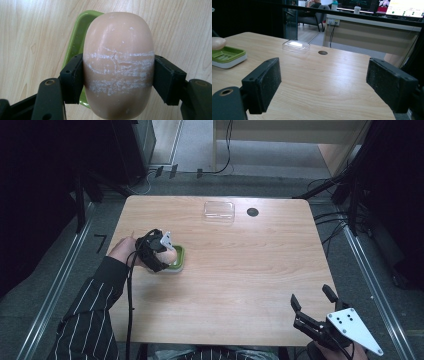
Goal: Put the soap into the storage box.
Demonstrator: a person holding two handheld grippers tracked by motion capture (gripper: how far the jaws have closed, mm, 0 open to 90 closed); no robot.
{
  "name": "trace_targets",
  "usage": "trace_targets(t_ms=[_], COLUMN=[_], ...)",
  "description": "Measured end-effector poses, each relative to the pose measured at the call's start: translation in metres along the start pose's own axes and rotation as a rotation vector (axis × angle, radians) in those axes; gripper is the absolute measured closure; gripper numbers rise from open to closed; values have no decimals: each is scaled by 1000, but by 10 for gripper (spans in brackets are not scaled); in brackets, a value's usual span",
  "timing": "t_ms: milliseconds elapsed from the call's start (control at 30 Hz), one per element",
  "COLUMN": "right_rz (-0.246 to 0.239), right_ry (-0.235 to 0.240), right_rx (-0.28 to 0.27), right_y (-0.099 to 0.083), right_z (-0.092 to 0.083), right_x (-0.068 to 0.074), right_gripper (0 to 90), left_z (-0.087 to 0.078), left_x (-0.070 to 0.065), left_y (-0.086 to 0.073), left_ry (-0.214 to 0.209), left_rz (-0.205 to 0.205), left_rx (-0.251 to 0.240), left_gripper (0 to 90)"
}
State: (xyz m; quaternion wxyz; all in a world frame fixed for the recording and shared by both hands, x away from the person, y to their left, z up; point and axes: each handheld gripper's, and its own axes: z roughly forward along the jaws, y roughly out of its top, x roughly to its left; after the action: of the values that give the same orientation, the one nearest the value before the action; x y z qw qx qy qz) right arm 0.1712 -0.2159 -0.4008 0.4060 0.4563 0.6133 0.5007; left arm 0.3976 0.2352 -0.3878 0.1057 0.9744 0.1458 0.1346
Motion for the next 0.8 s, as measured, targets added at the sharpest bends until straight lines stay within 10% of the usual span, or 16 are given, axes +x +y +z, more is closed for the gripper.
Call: trace_targets(t_ms=[800], right_rz=[0], right_ry=[0], right_rx=[3], right_y=[0], right_z=[1], right_x=[0], right_gripper=[133], left_z=[25], left_x=[21], left_y=[-5], left_ry=[-1], left_rz=[-5], left_rx=[-17], left_gripper=[337])
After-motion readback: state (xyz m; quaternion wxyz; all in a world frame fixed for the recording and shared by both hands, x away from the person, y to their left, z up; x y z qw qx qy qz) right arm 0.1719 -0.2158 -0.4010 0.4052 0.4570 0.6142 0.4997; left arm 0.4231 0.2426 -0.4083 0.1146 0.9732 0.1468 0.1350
